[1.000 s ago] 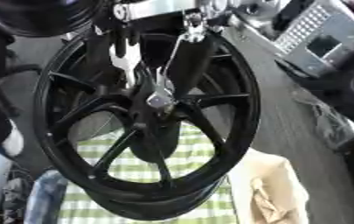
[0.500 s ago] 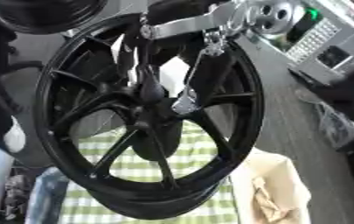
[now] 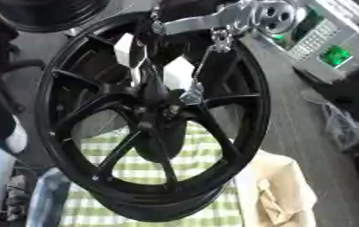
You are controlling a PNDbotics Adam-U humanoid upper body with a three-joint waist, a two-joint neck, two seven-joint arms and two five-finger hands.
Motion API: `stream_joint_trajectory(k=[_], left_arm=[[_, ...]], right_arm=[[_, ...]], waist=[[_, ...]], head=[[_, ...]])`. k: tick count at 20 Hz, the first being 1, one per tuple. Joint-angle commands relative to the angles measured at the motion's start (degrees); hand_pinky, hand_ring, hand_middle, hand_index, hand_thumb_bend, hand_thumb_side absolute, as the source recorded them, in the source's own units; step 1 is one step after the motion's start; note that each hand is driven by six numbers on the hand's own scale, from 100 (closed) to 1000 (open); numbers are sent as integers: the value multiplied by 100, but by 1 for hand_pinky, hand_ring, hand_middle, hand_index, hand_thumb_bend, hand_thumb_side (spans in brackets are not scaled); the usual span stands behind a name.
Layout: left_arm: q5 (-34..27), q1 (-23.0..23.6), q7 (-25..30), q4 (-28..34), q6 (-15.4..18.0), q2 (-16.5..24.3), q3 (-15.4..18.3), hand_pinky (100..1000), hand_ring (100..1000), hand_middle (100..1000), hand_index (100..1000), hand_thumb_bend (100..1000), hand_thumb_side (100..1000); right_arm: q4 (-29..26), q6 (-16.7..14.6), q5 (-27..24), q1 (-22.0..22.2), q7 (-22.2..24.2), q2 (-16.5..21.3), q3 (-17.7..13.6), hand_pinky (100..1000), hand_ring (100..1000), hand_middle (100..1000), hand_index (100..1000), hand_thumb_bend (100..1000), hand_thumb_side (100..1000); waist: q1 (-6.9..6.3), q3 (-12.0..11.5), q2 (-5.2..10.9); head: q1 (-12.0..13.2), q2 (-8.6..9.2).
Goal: Pull the pin out of the wheel hub.
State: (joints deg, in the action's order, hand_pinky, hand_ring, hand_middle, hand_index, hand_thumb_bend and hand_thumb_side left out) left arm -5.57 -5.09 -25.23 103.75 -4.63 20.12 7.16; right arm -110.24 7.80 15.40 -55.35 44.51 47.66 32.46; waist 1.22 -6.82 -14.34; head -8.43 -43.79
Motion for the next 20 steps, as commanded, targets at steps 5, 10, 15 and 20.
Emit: stream_joint_trajectory(k=[5, 10, 15, 20], left_arm=[[-9, -62, 7, 54, -8, 76, -7, 814, 810, 761, 815, 314, 830], [-14, -61, 12, 48, -14, 65, -13, 814, 811, 761, 815, 313, 831], [-14, -73, 32, 41, -26, 67, -19, 814, 812, 761, 815, 312, 834], [-22, -79, 51, 30, -32, 62, -34, 814, 812, 762, 815, 312, 836]], right_arm=[[266, -307, 328, -34, -11, 74, -36, 808, 805, 768, 803, 337, 100], [568, -644, 339, -18, 138, 38, -46, 810, 806, 768, 804, 332, 100], [769, -813, 155, -8, 202, 18, -122, 809, 807, 778, 821, 368, 100], [915, -786, 129, -18, 50, -3, -193, 810, 809, 777, 823, 374, 100]], waist=[[-28, -31, 33], [-34, -43, 3], [-41, -48, -27], [-41, -48, -56]], head=[[3, -33], [-3, -33], [11, -33], [18, -33]])
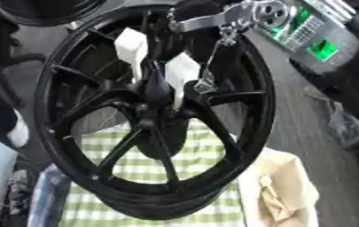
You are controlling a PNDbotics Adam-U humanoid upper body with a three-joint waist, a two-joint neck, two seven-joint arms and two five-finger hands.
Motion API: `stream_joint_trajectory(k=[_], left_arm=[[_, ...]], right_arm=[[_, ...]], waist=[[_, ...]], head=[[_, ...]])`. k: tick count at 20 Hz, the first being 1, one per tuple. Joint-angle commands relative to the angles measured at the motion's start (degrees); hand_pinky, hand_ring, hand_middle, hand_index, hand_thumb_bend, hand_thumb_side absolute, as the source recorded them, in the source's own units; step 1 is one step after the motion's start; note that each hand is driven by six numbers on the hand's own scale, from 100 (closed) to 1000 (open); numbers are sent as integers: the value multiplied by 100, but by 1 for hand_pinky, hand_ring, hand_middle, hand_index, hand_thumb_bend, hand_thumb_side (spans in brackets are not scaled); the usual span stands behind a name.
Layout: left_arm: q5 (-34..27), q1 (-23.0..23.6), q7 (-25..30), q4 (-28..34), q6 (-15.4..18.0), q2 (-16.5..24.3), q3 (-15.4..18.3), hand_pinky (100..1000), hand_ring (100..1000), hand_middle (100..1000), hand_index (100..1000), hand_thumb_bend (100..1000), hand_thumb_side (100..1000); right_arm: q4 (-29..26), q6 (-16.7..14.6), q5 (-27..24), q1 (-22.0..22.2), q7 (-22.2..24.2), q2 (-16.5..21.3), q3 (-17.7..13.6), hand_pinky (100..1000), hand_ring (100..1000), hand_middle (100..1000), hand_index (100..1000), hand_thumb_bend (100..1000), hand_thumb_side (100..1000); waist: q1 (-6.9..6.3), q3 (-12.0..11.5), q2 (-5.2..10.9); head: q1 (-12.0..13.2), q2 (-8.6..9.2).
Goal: Pull the pin out of the wheel hub.
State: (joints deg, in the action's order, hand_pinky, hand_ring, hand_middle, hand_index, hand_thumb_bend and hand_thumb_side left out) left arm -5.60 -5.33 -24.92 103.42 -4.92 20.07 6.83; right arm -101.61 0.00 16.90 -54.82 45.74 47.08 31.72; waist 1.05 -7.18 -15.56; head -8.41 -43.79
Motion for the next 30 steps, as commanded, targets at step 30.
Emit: stream_joint_trajectory(k=[30], left_arm=[[-22, -54, 71, 27, -8, 37, -14, 819, 818, 766, 814, 300, 852]], right_arm=[[414, -126, -346, -29, -252, -31, -40, 770, 732, 572, 641, 329, 100]], waist=[[-32, -16, -35]], head=[[51, -13]])
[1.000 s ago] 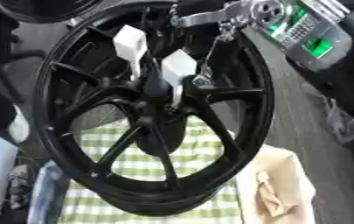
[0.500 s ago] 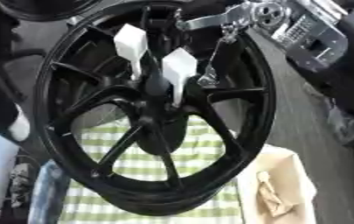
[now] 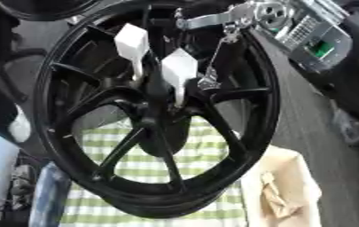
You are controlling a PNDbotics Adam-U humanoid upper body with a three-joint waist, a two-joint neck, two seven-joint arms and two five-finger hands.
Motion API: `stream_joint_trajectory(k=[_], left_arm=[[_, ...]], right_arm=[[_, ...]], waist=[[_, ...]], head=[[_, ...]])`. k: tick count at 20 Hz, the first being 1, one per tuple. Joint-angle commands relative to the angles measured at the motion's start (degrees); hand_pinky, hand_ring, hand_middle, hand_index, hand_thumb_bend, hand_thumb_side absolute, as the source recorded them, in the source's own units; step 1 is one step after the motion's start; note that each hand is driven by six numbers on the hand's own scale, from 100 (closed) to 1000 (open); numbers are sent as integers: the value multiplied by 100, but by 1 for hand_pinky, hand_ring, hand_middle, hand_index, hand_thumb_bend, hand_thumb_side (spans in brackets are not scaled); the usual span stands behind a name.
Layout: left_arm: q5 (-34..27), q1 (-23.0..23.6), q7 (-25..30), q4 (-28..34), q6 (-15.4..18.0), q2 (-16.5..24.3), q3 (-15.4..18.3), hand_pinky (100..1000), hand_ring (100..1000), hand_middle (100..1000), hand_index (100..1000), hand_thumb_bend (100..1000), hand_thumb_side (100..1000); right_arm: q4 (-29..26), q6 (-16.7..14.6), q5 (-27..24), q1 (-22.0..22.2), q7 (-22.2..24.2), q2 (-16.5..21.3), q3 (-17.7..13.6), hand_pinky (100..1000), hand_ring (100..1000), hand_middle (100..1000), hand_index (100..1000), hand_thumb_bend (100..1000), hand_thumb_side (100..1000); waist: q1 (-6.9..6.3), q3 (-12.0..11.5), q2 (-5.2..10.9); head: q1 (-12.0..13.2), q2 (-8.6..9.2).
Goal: Pull the pin out of the wheel hub.
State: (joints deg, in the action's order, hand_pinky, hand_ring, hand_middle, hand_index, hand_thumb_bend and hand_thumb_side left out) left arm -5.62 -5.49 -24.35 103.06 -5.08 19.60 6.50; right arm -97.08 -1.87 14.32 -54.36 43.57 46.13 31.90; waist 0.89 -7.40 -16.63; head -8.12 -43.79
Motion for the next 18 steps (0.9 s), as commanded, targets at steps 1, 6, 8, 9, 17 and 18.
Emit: stream_joint_trajectory(k=[1, 6, 8, 9, 17, 18], left_arm=[[-19, -37, 16, 62, 7, 82, 20, 820, 818, 766, 814, 299, 852], [-20, -28, 17, 59, 9, 78, 27, 820, 819, 766, 814, 298, 854], [-21, -26, 18, 58, 9, 75, 29, 821, 819, 767, 814, 297, 855], [-22, -27, 18, 58, 10, 74, 30, 821, 819, 767, 815, 296, 856], [-22, -28, 22, 60, 14, 85, 37, 822, 820, 768, 813, 294, 857], [-21, -28, 23, 60, 14, 85, 37, 822, 820, 768, 813, 294, 857]], right_arm=[[-45, 80, -112, -74, -36, 64, -58, 768, 725, 558, 625, 329, 100], [-53, 147, -160, -64, -24, 69, -59, 747, 681, 504, 564, 330, 100], [-38, 183, -184, -53, -25, 64, -57, 732, 656, 472, 529, 330, 100], [-28, 207, -197, -47, -30, 64, -58, 725, 644, 459, 514, 330, 100], [-131, 365, -373, -9, -126, 133, -201, 696, 601, 390, 432, 345, 100], [-153, 383, -389, -5, -136, 143, -218, 696, 601, 390, 432, 345, 100]], waist=[[-16, 8, 70], [-9, 9, 65], [-6, 6, 63], [-5, 6, 63], [-4, 28, 77], [-4, 29, 78]], head=[[25, -9], [9, -9], [10, -13], [13, -15], [-16, -12], [-20, -11]])
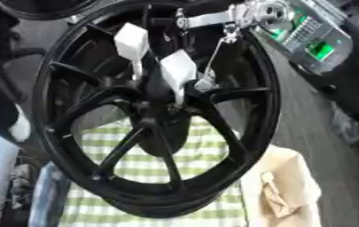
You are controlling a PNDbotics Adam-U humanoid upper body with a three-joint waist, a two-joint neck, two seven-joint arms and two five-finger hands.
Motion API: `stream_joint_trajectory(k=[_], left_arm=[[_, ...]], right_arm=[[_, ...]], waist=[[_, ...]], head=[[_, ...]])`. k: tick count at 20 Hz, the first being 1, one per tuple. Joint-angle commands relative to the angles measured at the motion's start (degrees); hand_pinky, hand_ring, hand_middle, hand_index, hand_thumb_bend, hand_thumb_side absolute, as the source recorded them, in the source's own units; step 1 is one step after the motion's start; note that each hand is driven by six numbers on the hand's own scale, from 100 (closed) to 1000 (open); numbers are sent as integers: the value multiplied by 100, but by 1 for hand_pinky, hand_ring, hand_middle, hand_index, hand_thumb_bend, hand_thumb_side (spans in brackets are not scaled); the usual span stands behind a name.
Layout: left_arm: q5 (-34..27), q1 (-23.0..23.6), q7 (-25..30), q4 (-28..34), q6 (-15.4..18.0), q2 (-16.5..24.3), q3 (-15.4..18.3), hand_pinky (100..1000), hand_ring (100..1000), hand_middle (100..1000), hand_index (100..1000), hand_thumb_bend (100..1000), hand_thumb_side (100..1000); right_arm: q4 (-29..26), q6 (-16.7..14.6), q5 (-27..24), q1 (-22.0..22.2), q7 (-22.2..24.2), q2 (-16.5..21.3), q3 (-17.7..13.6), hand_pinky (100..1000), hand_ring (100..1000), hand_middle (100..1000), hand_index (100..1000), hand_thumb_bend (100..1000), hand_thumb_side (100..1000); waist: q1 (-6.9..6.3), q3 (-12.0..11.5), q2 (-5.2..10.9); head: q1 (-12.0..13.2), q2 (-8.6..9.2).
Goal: Pull the pin out of the wheel hub.
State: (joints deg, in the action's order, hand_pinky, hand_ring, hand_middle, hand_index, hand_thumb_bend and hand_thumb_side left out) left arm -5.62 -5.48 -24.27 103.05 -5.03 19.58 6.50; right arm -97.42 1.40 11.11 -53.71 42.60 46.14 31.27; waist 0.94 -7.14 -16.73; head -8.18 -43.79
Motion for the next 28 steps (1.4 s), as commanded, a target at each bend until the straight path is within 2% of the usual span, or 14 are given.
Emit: stream_joint_trajectory(k=[1, 5, 6, 15, 21, 24, 28], left_arm=[[-21, -29, 16, 62, 9, 87, 37, 822, 820, 768, 813, 294, 857], [-21, -29, 18, 62, 9, 87, 37, 822, 820, 768, 813, 294, 857], [-21, -28, 17, 61, 9, 86, 37, 823, 820, 766, 813, 290, 858], [-22, -16, 22, 56, 15, 82, 48, 824, 821, 765, 813, 287, 861], [-25, 5, -22, 67, 25, 55, 99, 825, 821, 765, 812, 285, 861], [-22, 27, -61, 71, 29, 37, 139, 825, 822, 766, 812, 285, 860], [-14, 69, -130, 77, 36, 17, 209, 825, 822, 766, 812, 285, 859]], right_arm=[[-136, 72, -80, -68, -44, 149, -163, 696, 601, 390, 432, 345, 100], [-173, 109, -99, -64, -46, 160, -173, 696, 601, 390, 432, 345, 100], [-179, 118, -105, -65, -50, 161, -181, 684, 585, 367, 410, 357, 100], [-615, 560, -596, 143, -563, 450, -951, 672, 572, 358, 404, 357, 100], [-924, 839, -872, 647, -1082, 788, -1786, 687, 574, 359, 408, 349, 100], [-917, 920, -757, 1043, -1360, 995, -2238, 696, 578, 364, 412, 346, 100], [-626, 1134, -420, 1634, -1729, 1254, -2838, 710, 588, 378, 420, 343, 100]], waist=[[-9, 3, 89], [-8, 3, 89], [-13, 9, 92], [-45, 57, 109], [-85, 136, 97], [-113, 198, 92], [-154, 317, 104]], head=[[-16, -10], [-18, -9], [-30, -9], [-99, -3], [-47, 25], [36, 41], [191, 55]])
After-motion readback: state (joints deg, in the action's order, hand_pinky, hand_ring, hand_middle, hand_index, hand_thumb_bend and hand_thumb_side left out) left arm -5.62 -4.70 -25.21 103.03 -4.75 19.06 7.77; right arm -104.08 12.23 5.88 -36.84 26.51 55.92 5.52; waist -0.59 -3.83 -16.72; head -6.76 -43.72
